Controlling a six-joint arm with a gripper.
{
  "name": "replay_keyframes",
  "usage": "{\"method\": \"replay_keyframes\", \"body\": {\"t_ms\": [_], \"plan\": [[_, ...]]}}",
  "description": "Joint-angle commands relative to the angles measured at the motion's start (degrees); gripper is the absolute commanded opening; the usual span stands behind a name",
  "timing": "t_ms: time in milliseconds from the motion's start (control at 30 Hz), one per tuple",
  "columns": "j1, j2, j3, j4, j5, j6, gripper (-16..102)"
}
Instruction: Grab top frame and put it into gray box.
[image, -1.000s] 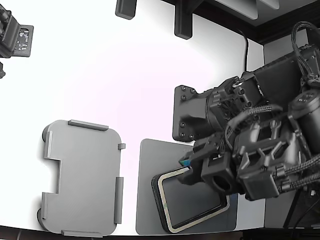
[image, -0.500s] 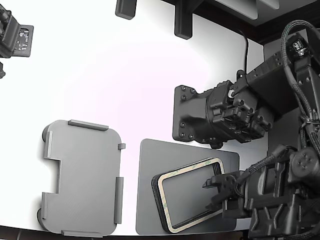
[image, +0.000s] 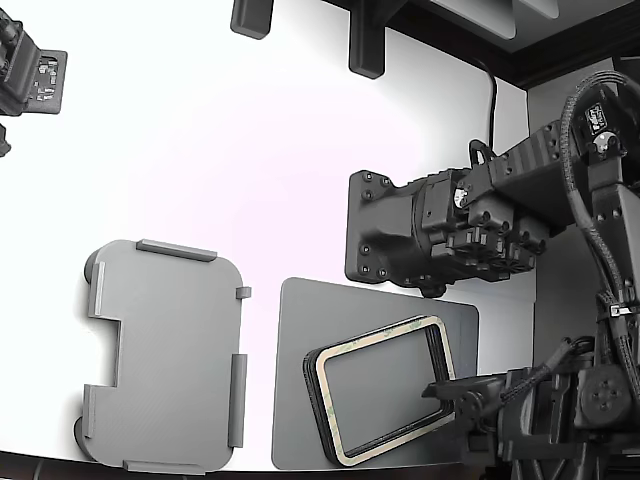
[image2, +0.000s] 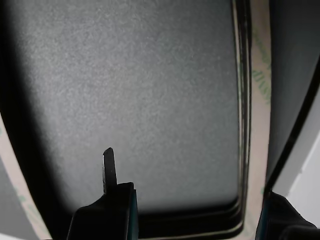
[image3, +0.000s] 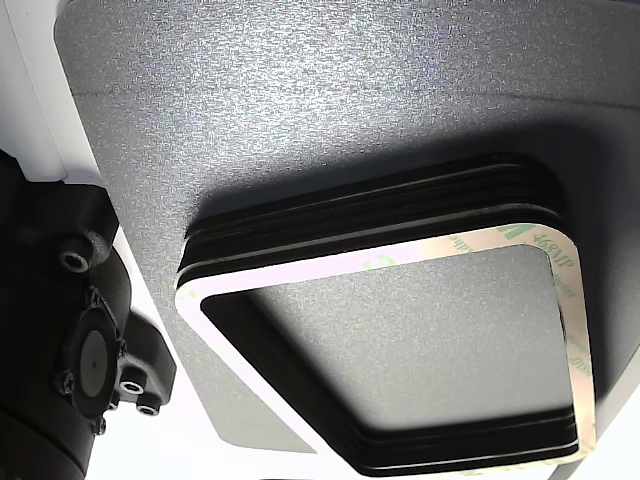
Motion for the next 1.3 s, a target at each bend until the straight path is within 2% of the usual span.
{"method": "replay_keyframes", "body": {"t_ms": [0, 267, 567, 1100, 1167, 1267], "plan": [[0.3, -0.6, -2.0, -1.1, -0.5, -0.1, 98], [5.0, -6.0, -5.2, -1.5, 1.1, 5.6, 100], [7.7, -9.8, -7.6, -1.7, 1.3, 8.3, 87], [9.5, -14.2, -9.6, -2.3, 0.9, 8.0, 90], [9.5, -14.9, -10.1, -2.2, 0.8, 7.8, 89], [9.6, -15.6, -10.4, -2.5, 0.7, 7.7, 80]]}}
